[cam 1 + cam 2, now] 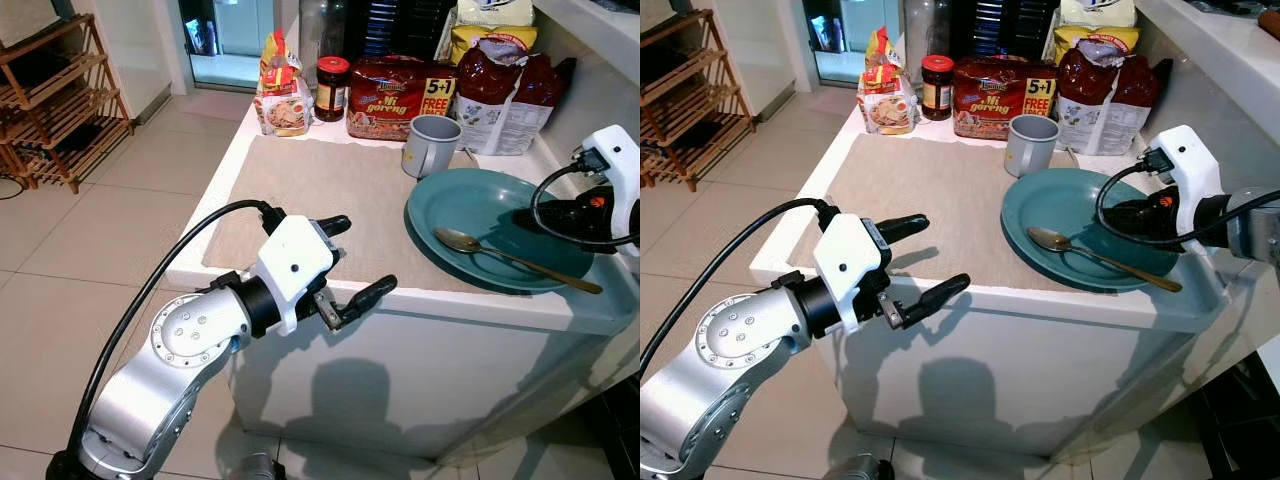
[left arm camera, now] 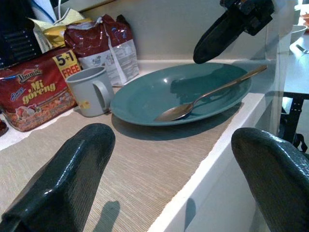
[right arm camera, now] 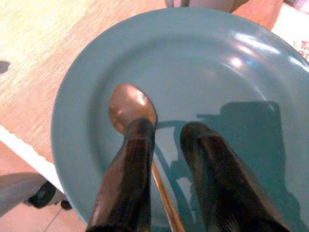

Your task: Setting the table

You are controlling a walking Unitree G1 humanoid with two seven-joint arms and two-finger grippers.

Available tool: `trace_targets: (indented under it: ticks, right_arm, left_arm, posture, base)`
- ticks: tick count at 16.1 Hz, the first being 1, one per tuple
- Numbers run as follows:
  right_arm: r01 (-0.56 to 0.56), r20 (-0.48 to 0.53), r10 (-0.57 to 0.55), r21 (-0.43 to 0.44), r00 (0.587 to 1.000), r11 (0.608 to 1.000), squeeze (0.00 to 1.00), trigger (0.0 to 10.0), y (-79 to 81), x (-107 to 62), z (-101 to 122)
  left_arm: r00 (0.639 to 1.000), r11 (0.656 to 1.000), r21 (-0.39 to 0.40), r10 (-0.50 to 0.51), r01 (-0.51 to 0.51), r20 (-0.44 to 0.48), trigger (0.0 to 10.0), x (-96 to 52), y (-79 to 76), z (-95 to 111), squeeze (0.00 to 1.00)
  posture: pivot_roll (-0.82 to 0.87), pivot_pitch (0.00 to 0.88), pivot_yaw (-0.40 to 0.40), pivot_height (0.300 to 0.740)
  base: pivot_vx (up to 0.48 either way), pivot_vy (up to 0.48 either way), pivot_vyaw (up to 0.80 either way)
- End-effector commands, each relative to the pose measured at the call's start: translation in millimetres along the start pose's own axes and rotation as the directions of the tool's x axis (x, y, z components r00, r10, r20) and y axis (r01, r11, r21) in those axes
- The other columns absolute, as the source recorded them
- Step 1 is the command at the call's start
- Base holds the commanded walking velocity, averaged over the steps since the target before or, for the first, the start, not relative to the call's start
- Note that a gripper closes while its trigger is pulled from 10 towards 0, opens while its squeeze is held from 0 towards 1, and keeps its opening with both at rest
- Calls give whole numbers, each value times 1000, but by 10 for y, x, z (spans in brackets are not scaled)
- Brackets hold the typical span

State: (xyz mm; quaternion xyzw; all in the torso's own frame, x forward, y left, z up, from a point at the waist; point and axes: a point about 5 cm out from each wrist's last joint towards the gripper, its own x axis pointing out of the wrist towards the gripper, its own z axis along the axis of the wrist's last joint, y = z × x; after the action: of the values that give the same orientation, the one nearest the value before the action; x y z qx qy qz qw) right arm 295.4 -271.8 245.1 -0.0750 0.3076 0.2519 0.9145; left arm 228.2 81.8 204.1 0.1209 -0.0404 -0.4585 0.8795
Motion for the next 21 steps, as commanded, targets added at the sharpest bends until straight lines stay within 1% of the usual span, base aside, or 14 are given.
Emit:
trace_targets:
  ticks: [1, 5, 8, 10, 12, 13, 15, 18, 21]
  right_arm:
    - [-8, -27, 7, -19, 1000, 1000, 1000, 10000, -5, -13, -18]
    - [-30, -53, 28, -29, 998, 999, 1000, 10000, 11, 14, -19]
    - [-25, -71, 22, -42, 997, 999, 1000, 10000, 5, 19, -12]
    - [-21, -115, 10, -95, 993, 995, 1000, 10000, -4, 4, -42]
    - [-15, -136, 2, -97, 991, 995, 1000, 10000, -18, 13, -70]
    - [-9, -150, -6, -94, 989, 996, 0, 10000, -37, 33, -89]
    - [-10, -174, -4, -84, 985, 996, 0, 10000, -68, 91, -131]
    - [-37, -208, 22, -69, 978, 997, 0, 10000, -64, 161, -179]
    - [-37, -208, 22, -69, 978, 997, 0, 10000, -64, 161, -179]
  left_arm:
    - [1000, 1000, 8, 5, -5, -6, 10000, 15, 5, -2, 0]
    - [1000, 1000, 4, 2, -2, -6, 10000, 10, 3, 0, 0]
    - [1000, 1000, -4, -8, 8, -4, 10000, 17, -18, 0, 0]
    - [1000, 1000, -8, -14, 14, -2, 10000, 29, -35, 0, 0]
    - [1000, 1000, -8, -16, 16, 0, 10000, 39, -40, 3, 0]
    - [1000, 1000, -9, -15, 15, 2, 10000, 43, -40, 5, 0]
    - [1000, 1000, -10, -18, 18, 0, 10000, 27, -47, 2, 0]
    - [1000, 1000, -8, -21, 21, -2, 10000, 31, -41, 8, 0]
    - [1000, 1000, -8, -21, 21, -2, 10000, 31, -41, 8, 0]
  posture:
    - [30, 26, -25, 740]
    - [28, 32, -22, 740]
    - [19, 37, -21, 740]
    - [11, 41, -21, 740]
    - [12, 41, -24, 740]
    - [15, 42, -25, 740]
    - [18, 44, -24, 740]
    - [24, 44, -22, 740]
    - [24, 44, -22, 740]
  base:
    - [0, 0, 0]
    - [0, 0, 0]
    - [0, 0, 0]
    - [0, 0, 0]
    - [0, 0, 0]
    - [0, 0, 0]
    - [0, 0, 0]
    - [0, 0, 0]
    - [0, 0, 0]
